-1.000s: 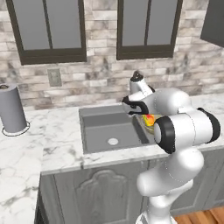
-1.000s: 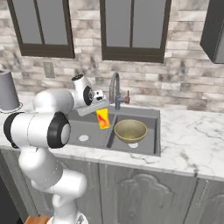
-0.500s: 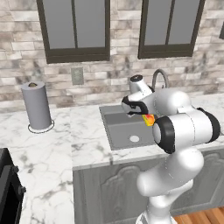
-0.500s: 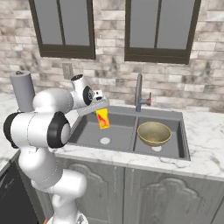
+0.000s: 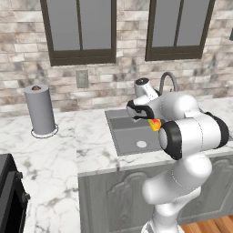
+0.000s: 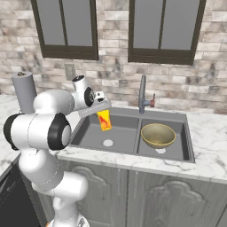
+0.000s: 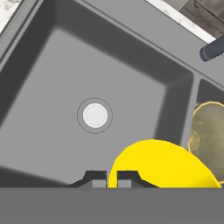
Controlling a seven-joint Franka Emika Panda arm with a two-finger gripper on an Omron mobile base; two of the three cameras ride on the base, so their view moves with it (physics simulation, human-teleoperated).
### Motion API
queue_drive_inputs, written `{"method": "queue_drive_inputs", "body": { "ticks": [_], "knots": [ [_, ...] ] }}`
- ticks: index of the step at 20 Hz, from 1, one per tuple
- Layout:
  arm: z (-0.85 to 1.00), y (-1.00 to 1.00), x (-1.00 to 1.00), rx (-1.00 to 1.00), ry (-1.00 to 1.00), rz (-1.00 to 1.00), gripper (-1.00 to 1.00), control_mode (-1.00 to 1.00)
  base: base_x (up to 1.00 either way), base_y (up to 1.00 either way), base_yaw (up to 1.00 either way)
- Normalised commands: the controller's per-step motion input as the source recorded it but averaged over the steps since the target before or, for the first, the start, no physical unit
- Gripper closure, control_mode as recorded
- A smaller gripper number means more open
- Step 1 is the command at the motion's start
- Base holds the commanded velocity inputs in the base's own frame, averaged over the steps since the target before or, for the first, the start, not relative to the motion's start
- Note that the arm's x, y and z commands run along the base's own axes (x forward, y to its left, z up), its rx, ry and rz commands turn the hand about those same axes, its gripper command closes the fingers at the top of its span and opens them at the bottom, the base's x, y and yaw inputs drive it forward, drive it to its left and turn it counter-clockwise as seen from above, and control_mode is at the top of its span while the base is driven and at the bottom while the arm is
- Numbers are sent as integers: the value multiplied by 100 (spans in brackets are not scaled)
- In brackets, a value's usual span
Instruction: Place the cup in the left basin and the bowl in the right basin of the sink.
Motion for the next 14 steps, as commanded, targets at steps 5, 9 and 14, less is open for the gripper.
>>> {"method": "queue_drive_inputs", "body": {
  "ticks": [5, 9, 14],
  "knots": [
    [0, 0, 0, 0, 0, 0, 100, 100, 0, 0, 0],
    [-2, 0, 0, 0, 0, 0, 100, -100, 0, 0, 0],
    [-2, 0, 1, 1, 0, 0, 100, -100, 0, 0, 0]
  ]
}}
